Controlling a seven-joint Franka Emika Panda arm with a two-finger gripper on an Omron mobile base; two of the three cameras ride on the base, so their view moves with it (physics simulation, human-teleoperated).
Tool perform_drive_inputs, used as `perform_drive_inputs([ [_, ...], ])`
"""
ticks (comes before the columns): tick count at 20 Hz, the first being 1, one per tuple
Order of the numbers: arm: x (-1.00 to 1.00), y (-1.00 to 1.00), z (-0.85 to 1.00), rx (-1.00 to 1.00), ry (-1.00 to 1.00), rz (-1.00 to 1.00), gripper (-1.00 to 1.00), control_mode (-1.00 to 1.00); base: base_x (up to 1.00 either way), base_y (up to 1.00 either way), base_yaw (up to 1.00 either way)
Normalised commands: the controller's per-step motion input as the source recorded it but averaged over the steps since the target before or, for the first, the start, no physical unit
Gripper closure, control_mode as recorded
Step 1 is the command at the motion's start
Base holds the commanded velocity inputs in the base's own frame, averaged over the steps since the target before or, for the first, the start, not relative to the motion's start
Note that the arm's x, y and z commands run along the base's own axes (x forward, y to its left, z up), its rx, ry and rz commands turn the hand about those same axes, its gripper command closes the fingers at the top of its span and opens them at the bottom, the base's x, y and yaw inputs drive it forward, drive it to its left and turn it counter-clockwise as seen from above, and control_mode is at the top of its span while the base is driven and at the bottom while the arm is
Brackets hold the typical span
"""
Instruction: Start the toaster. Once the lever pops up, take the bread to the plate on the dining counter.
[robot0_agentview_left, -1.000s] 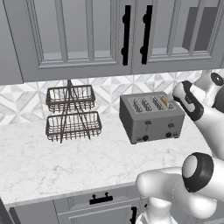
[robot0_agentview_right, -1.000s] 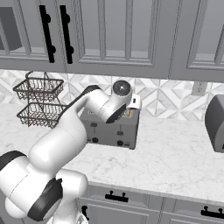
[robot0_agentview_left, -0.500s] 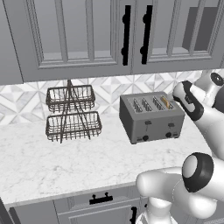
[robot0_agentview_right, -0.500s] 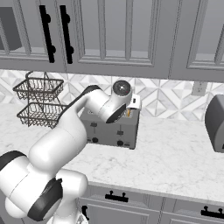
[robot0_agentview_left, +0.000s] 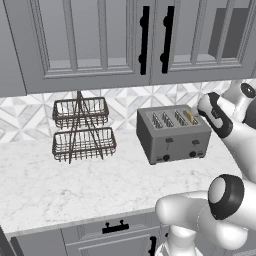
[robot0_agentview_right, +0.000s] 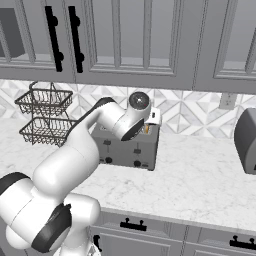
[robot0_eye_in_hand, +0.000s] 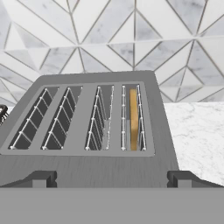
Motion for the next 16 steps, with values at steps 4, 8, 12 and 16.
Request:
perform_drive_inputs([
  [4,0.0,0.0,0.0,0.0,0.0,0.0,-1.0,-1.0,0.0,0.0,0.0],
  [8,0.0,0.0,0.0,0.0,0.0,0.0,-1.0,-1.0,0.0,0.0,0.0],
  [12,0.0,0.0,0.0,0.0,0.0,0.0,-1.0,-1.0,0.0,0.0,0.0],
  [16,0.0,0.0,0.0,0.0,0.0,0.0,-1.0,-1.0,0.0,0.0,0.0],
])
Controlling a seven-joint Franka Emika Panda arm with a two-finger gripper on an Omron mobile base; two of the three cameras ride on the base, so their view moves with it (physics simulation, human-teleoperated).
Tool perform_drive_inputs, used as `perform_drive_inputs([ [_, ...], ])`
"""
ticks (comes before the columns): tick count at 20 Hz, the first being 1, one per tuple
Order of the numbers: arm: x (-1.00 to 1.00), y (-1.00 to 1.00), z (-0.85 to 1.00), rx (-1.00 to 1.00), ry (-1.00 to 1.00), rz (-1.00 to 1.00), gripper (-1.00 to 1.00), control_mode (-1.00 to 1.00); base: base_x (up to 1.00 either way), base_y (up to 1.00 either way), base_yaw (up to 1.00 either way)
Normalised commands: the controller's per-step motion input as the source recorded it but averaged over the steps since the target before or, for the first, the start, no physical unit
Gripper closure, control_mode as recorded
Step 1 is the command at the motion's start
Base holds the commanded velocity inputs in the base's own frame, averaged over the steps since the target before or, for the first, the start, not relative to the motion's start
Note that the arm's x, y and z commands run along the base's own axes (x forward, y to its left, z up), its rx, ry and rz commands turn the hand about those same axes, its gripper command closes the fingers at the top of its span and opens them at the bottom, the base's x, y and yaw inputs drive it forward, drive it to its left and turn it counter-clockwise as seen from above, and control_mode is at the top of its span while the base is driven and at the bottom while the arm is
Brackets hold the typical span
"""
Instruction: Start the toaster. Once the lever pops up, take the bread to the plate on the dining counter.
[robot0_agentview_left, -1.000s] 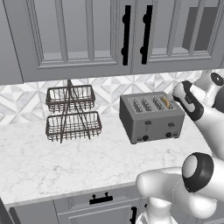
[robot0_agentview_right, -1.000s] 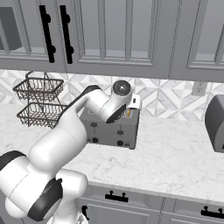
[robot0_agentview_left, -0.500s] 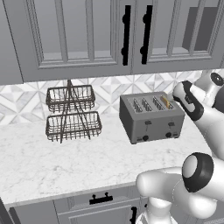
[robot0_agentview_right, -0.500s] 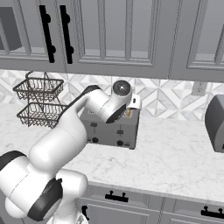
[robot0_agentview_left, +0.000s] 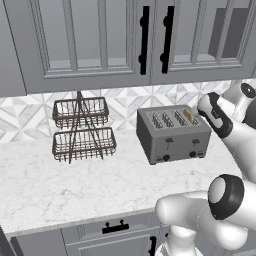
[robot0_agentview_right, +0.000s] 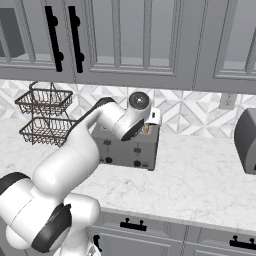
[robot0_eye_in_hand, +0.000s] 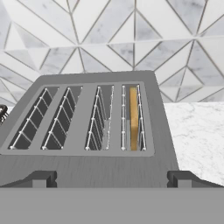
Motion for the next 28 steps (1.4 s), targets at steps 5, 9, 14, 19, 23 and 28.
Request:
perform_drive_inputs([
  [5,-0.01,0.0,-0.15,-0.07,0.0,0.0,-1.0,-1.0,0.0,0.0,0.0],
  [9,0.0,0.0,-0.1,-0.01,0.02,0.0,-1.0,-1.0,0.0,0.0,0.0],
  [14,0.01,0.0,-0.02,0.0,0.0,0.0,-1.0,-1.0,0.0,0.0,0.0],
  [19,0.33,0.0,-0.03,0.0,0.01,-0.01,-1.0,-1.0,0.0,0.0,0.0],
  [23,0.33,0.0,-0.07,0.0,0.01,0.0,-1.0,-1.0,0.0,0.0,0.0],
  [28,0.18,0.0,-0.12,0.0,0.0,-0.01,-1.0,-1.0,0.0,0.0,0.0],
])
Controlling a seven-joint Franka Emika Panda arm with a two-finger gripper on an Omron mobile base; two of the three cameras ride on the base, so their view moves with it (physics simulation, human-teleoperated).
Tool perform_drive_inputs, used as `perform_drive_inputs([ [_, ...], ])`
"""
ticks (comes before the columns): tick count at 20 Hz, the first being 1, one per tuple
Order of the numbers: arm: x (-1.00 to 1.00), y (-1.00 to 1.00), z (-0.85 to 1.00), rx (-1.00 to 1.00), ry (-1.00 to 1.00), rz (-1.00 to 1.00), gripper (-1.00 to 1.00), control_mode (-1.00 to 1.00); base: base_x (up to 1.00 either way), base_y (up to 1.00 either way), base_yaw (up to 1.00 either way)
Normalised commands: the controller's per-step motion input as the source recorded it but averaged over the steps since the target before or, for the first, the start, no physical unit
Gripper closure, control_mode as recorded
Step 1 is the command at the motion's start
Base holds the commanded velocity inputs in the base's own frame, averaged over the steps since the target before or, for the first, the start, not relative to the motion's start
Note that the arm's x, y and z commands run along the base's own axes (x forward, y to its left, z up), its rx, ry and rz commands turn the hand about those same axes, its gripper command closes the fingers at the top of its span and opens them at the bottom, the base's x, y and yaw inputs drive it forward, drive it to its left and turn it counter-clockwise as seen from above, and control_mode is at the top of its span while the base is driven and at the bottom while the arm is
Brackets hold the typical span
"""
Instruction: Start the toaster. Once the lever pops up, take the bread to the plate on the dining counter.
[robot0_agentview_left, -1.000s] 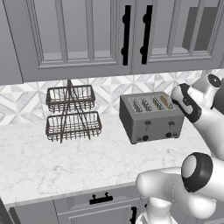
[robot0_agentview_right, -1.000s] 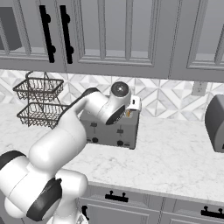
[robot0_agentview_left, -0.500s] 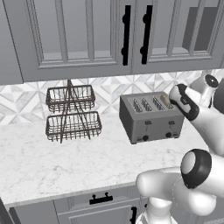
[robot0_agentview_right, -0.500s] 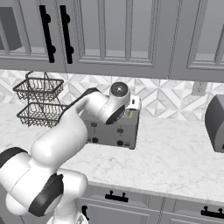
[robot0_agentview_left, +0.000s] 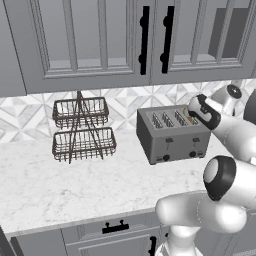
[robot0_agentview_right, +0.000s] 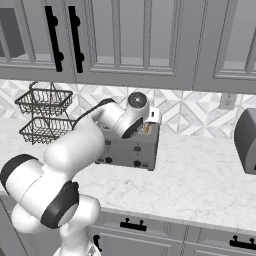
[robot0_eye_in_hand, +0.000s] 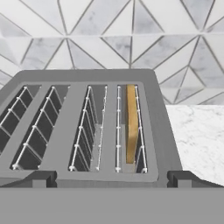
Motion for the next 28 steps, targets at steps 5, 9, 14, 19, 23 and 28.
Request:
perform_drive_inputs([
  [5,0.03,0.0,-0.24,0.0,0.0,-0.01,-1.0,-1.0,0.0,0.0,0.0],
  [9,0.0,0.0,-0.18,0.0,0.0,0.0,-1.0,-1.0,0.0,0.0,0.0],
  [14,0.09,-0.05,-0.08,0.0,0.0,0.0,-1.0,-1.0,0.0,0.0,0.0],
  [19,0.17,-0.12,0.0,0.0,0.0,0.0,-1.0,-1.0,0.0,0.0,0.0],
  [23,0.16,-0.04,0.0,0.0,0.0,0.0,-1.0,-1.0,0.0,0.0,0.0],
  [28,0.04,0.0,0.0,0.0,0.0,0.0,-1.0,-1.0,0.0,0.0,0.0],
])
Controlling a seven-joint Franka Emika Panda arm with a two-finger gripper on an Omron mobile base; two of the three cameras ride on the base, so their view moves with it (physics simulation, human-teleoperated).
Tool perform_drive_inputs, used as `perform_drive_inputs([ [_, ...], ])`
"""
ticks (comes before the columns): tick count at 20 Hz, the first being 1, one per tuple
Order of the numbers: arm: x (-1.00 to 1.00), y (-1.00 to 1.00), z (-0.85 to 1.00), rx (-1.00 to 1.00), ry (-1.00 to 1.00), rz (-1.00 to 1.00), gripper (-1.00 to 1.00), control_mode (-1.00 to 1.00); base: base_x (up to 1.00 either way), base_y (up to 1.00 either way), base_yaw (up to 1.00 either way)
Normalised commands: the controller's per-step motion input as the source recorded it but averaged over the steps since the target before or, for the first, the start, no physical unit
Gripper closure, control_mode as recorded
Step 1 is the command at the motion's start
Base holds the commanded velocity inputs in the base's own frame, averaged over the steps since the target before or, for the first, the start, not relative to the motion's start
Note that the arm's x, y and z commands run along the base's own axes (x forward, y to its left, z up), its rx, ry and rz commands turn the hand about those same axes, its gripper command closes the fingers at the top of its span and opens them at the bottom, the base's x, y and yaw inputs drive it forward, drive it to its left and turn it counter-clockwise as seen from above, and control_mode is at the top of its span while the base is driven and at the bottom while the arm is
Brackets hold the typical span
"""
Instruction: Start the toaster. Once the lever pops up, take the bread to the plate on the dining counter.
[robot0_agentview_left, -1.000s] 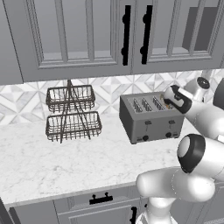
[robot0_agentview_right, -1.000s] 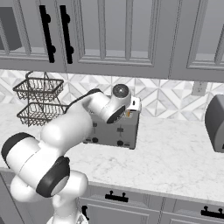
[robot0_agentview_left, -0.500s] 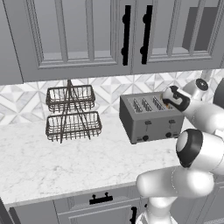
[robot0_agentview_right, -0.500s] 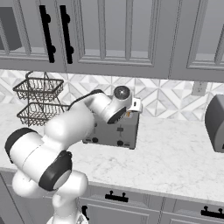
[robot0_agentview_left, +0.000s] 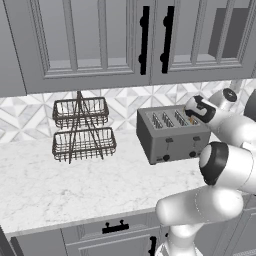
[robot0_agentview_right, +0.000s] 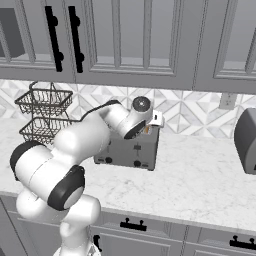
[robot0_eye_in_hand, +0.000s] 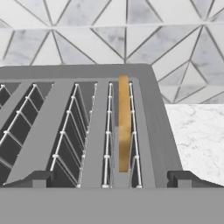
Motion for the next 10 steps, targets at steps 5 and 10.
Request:
perform_drive_inputs([
  [5,0.01,0.0,-0.04,0.0,0.0,0.0,-1.0,-1.0,0.0,0.0,0.0],
  [10,0.07,0.0,0.0,0.0,0.0,0.0,-1.0,-1.0,0.0,0.0,0.0],
])
